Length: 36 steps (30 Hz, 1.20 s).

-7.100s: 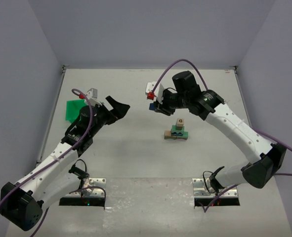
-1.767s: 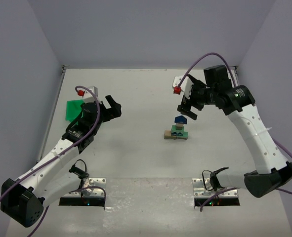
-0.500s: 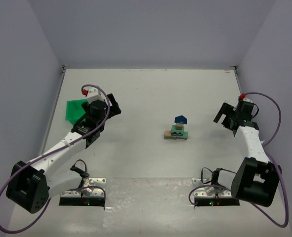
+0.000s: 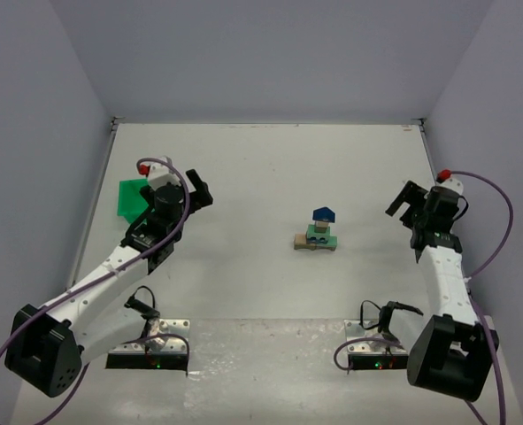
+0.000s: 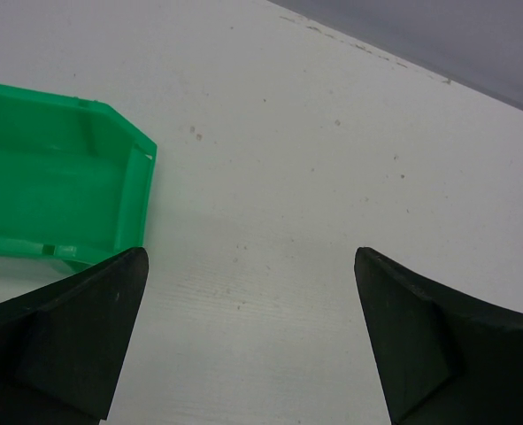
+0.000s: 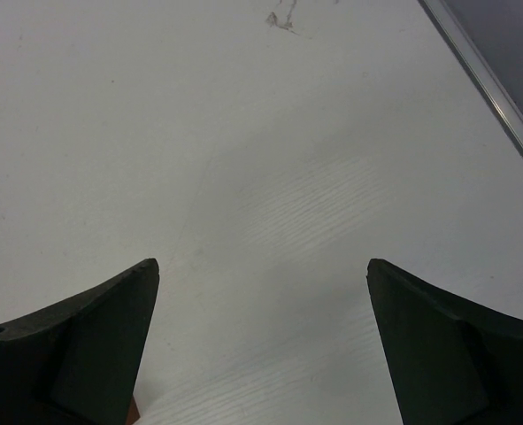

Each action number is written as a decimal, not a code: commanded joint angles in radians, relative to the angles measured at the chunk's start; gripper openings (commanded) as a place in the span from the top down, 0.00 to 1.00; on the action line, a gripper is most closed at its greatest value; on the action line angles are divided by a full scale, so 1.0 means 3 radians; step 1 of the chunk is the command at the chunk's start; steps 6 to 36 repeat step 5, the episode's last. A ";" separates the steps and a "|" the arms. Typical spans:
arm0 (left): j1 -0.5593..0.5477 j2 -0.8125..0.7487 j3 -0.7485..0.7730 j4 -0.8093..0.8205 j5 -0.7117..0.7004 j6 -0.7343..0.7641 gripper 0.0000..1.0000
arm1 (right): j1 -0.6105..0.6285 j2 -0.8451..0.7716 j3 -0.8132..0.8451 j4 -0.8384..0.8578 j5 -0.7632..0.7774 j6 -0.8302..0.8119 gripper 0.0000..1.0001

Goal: Build the wood block tower

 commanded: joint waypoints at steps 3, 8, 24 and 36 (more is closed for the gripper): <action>0.0024 -0.0124 -0.0025 0.0141 -0.0001 0.0029 0.00 | -0.0011 -0.0230 -0.0130 0.0323 0.0095 0.0013 0.01; 0.0023 -0.0149 -0.0035 0.0138 -0.0010 0.0029 0.00 | -0.0011 -0.0263 -0.0153 0.0345 0.0112 0.0004 0.01; 0.0023 -0.0149 -0.0035 0.0138 -0.0010 0.0029 0.00 | -0.0011 -0.0263 -0.0153 0.0345 0.0112 0.0004 0.01; 0.0023 -0.0149 -0.0035 0.0138 -0.0010 0.0029 0.00 | -0.0011 -0.0263 -0.0153 0.0345 0.0112 0.0004 0.01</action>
